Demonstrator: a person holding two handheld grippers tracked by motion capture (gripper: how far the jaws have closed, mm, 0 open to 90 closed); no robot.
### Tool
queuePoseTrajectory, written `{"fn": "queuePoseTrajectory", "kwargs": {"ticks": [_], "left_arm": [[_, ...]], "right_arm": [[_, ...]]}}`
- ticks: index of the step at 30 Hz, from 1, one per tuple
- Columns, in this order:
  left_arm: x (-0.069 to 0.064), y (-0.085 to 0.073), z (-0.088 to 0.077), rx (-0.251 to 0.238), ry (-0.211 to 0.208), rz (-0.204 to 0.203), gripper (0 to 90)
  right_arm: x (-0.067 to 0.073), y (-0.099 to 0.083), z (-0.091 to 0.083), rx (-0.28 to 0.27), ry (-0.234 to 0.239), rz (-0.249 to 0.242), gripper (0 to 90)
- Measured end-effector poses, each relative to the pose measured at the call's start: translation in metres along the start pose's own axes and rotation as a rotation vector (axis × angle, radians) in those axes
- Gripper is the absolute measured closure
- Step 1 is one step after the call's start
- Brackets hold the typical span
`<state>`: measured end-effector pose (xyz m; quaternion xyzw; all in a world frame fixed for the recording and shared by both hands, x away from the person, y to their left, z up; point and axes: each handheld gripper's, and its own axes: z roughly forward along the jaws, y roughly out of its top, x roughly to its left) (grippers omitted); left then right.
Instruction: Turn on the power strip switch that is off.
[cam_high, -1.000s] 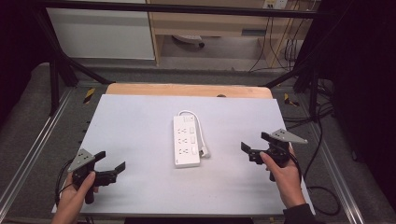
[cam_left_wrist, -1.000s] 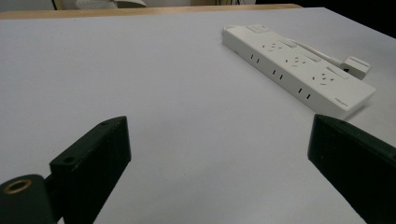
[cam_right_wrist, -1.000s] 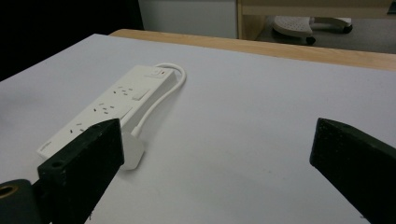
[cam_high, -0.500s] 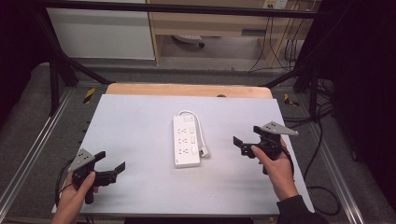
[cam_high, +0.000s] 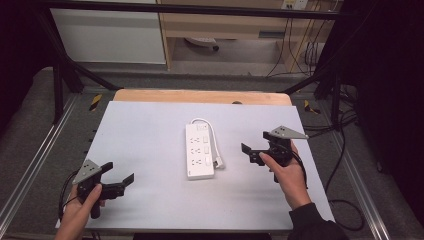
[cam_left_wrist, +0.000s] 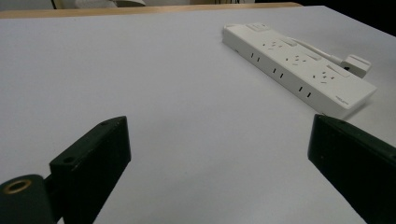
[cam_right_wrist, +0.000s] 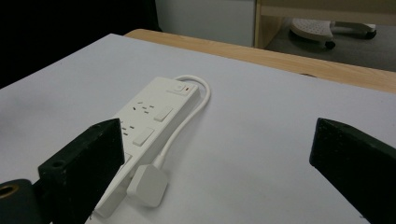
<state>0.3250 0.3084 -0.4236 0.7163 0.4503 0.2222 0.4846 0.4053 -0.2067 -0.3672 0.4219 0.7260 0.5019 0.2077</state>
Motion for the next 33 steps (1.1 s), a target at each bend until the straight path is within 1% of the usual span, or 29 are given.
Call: {"fn": "queuePoseTrajectory", "kwargs": {"ticks": [6,15,24,32,33], "left_arm": [[0.000,0.000,0.000,0.001,0.000,0.001,5.9],[0.000,0.000,0.000,0.002,-0.002,0.000,5.9],[0.000,0.000,0.000,0.004,-0.003,0.000,5.9],[0.001,0.000,0.000,0.005,-0.004,-0.001,5.9],[0.001,0.000,0.000,0.005,-0.004,-0.001,5.9]], "right_arm": [[0.005,0.005,0.007,0.009,0.005,-0.013,4.5],[0.012,0.012,0.016,0.047,0.016,-0.035,6.3],[0.019,0.013,0.026,0.077,0.023,-0.047,8.9],[0.024,0.013,0.035,0.087,0.039,-0.054,10.9],[0.027,0.012,0.039,0.091,0.044,-0.056,10.5]]}}
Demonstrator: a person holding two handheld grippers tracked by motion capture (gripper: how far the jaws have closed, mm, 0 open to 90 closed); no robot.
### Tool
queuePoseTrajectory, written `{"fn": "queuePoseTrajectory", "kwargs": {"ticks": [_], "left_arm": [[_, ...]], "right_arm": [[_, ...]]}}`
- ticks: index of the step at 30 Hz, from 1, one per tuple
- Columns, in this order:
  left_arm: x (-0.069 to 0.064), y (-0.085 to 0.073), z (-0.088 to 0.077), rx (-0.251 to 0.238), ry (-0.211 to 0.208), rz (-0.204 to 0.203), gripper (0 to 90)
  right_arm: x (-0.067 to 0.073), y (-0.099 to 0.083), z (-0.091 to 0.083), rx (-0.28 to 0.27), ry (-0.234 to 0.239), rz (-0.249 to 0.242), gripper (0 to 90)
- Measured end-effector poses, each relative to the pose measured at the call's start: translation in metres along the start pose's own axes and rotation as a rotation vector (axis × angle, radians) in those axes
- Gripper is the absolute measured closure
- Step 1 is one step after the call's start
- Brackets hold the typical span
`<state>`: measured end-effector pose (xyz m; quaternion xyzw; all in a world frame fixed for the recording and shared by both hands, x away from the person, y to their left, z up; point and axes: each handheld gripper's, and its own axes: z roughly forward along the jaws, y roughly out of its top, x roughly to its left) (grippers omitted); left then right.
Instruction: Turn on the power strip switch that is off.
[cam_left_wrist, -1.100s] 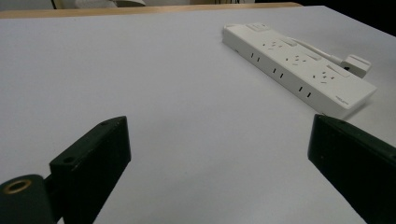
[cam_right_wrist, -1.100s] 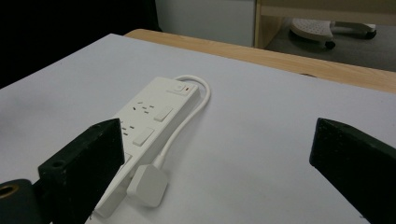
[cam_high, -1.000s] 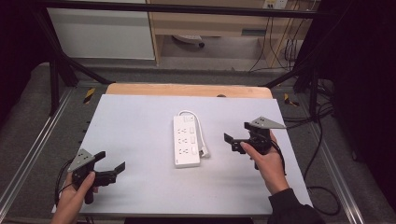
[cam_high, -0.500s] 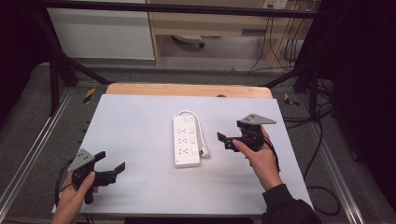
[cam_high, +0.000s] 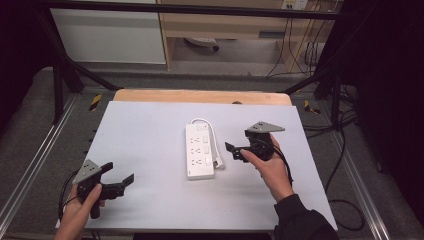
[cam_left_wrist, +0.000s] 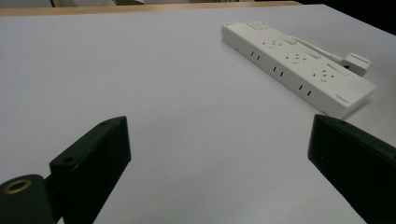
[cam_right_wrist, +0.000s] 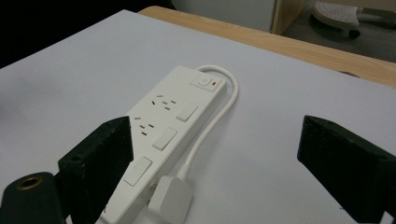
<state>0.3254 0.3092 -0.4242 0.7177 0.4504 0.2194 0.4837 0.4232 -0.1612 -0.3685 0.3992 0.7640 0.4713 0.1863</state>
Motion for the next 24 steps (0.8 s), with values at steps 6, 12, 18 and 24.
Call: {"fn": "queuePoseTrajectory", "kwargs": {"ticks": [6,12,18,24], "left_arm": [[0.000,0.000,0.000,-0.001,0.000,0.001,5.9],[0.000,0.000,0.000,0.004,0.000,0.002,5.9],[0.000,0.000,0.000,0.005,-0.002,0.003,5.9],[0.000,-0.001,0.000,0.009,-0.001,0.005,5.9]], "right_arm": [[0.007,0.000,0.008,0.008,0.012,-0.014,12.9],[0.014,0.000,0.015,0.016,0.024,-0.028,19.4],[0.020,-0.001,0.022,0.025,0.067,-0.015,26.3],[0.025,-0.003,0.028,0.037,0.066,-0.024,34.6]]}}
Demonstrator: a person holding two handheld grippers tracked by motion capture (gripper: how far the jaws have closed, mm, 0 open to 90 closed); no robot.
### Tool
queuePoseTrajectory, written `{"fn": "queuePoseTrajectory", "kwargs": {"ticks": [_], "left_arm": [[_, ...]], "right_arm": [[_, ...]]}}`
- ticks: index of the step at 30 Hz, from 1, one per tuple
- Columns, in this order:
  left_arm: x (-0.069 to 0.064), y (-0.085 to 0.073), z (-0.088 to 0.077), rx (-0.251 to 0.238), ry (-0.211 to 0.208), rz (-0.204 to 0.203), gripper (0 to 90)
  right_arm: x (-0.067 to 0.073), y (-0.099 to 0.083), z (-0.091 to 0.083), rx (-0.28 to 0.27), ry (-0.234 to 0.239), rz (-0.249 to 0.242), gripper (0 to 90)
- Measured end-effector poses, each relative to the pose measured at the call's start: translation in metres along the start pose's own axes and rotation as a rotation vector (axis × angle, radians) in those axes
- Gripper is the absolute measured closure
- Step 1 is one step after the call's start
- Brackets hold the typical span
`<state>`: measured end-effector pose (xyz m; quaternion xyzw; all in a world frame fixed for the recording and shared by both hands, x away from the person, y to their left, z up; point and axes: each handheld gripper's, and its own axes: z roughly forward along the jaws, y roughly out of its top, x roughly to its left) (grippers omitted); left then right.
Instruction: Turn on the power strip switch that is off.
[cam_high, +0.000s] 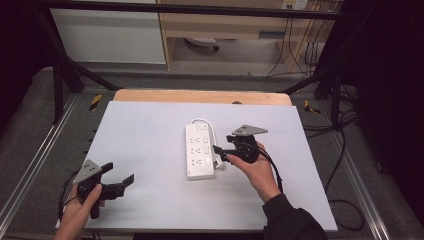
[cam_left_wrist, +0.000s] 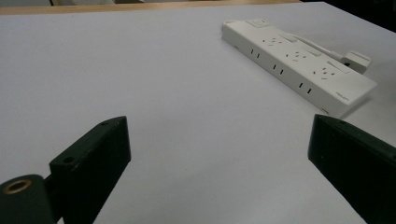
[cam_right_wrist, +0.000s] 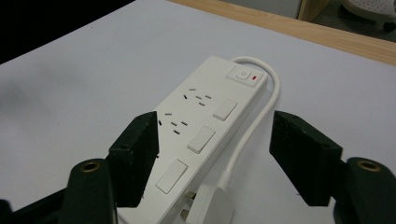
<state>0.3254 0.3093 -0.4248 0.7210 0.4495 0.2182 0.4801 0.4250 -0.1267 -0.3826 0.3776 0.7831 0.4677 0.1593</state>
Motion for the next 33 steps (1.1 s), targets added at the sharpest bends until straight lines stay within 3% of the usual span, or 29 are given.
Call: {"fn": "queuePoseTrajectory", "kwargs": {"ticks": [14,33], "left_arm": [[0.000,0.000,0.001,0.003,-0.003,0.000,5.9],[0.001,-0.001,0.000,0.000,-0.001,-0.003,5.9]], "right_arm": [[0.010,-0.009,0.019,0.007,0.020,0.005,56.2],[0.015,-0.028,0.031,0.023,0.033,0.021,72.3]]}}
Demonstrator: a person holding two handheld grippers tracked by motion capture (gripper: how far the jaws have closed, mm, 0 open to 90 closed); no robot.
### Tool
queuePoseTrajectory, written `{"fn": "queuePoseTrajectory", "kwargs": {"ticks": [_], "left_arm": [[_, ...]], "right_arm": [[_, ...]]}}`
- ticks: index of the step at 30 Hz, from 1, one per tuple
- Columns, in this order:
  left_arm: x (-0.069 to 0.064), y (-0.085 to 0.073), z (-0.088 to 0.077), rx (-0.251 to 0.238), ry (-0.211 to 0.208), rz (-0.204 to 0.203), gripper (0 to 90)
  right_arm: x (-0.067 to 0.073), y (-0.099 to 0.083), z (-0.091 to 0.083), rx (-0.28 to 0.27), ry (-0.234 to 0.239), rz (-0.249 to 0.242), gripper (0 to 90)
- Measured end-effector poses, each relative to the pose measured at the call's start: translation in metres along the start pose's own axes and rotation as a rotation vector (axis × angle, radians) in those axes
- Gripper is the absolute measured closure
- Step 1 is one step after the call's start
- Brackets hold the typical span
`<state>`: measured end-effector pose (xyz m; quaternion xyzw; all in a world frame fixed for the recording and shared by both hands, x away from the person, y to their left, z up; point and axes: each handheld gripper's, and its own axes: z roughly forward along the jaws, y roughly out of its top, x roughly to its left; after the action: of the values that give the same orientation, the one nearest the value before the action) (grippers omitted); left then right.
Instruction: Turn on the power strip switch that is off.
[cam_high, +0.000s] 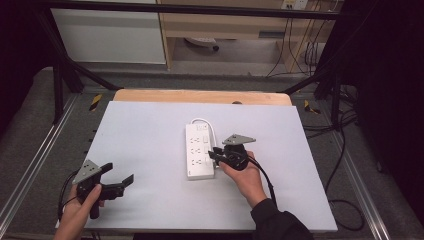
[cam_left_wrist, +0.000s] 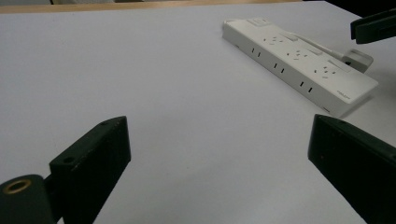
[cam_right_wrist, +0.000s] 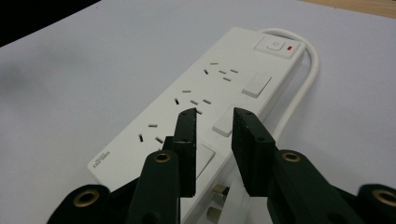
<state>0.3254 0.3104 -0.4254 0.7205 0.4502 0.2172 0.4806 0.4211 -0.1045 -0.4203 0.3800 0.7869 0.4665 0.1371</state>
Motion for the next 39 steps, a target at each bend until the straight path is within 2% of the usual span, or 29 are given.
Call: {"fn": "queuePoseTrajectory", "kwargs": {"ticks": [14,39], "left_arm": [[0.000,0.000,0.000,0.000,0.000,0.000,5.9],[0.001,0.000,0.000,0.001,-0.001,0.003,5.9]], "right_arm": [[0.001,-0.009,0.012,0.011,0.004,0.017,76.0],[0.009,-0.014,0.021,0.004,0.025,0.002,84.6]]}}
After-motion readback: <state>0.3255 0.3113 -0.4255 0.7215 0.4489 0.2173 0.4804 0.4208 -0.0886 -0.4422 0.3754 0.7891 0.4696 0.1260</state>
